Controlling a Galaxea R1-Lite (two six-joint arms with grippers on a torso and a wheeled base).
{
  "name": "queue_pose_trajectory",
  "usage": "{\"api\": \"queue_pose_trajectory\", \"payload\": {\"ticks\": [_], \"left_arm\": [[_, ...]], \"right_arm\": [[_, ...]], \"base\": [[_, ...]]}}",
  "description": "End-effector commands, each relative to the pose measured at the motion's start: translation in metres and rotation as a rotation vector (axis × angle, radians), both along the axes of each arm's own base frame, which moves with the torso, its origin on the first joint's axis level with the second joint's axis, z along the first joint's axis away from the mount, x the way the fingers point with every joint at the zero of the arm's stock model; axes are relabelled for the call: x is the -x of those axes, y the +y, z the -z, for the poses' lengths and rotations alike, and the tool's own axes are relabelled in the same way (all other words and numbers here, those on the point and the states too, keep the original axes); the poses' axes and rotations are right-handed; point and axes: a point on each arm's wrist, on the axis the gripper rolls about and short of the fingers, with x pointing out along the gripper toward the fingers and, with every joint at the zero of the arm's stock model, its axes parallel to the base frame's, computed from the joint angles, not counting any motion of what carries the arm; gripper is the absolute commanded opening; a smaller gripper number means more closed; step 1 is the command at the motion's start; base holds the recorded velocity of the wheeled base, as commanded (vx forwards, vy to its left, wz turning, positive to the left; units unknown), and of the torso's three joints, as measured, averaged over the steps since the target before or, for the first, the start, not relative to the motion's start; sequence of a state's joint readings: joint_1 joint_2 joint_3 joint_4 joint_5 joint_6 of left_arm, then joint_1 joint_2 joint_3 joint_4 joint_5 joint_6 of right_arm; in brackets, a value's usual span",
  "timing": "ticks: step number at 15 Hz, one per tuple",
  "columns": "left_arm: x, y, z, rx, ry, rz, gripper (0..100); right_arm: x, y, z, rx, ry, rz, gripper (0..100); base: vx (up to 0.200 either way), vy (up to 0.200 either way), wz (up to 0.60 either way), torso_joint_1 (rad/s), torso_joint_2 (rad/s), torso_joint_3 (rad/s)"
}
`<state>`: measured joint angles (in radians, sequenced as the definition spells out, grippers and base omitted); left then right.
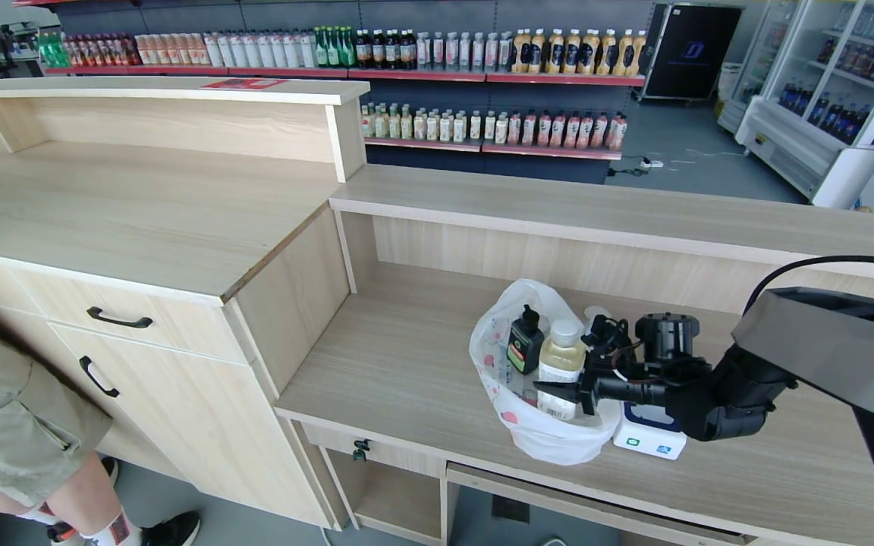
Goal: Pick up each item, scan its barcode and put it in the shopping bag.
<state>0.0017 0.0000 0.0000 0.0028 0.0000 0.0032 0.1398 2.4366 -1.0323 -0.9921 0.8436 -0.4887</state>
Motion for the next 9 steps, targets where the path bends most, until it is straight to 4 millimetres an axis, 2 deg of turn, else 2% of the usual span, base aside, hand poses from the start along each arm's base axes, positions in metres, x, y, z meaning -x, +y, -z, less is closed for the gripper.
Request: {"api": "queue_pose_trajectory", "payload": {"ticks": [1, 9], "left_arm": [[-0.0001, 0.0, -0.0002, 0.0, 0.0, 0.0, 100], [-0.0001, 0.0, 0.0, 0.0, 0.002, 0.0, 100]], "right_arm": [[-0.0006, -0.0006, 0.0075, 0.002, 0.015, 0.001, 0], [-0.0016, -0.0025, 0.016, 0.018, 0.02, 0.004, 0]], "base": [[0.0, 0.0, 0.0, 0.0, 0.0, 0.0], [0.0, 0.0, 0.0, 0.0, 0.0, 0.0]]}}
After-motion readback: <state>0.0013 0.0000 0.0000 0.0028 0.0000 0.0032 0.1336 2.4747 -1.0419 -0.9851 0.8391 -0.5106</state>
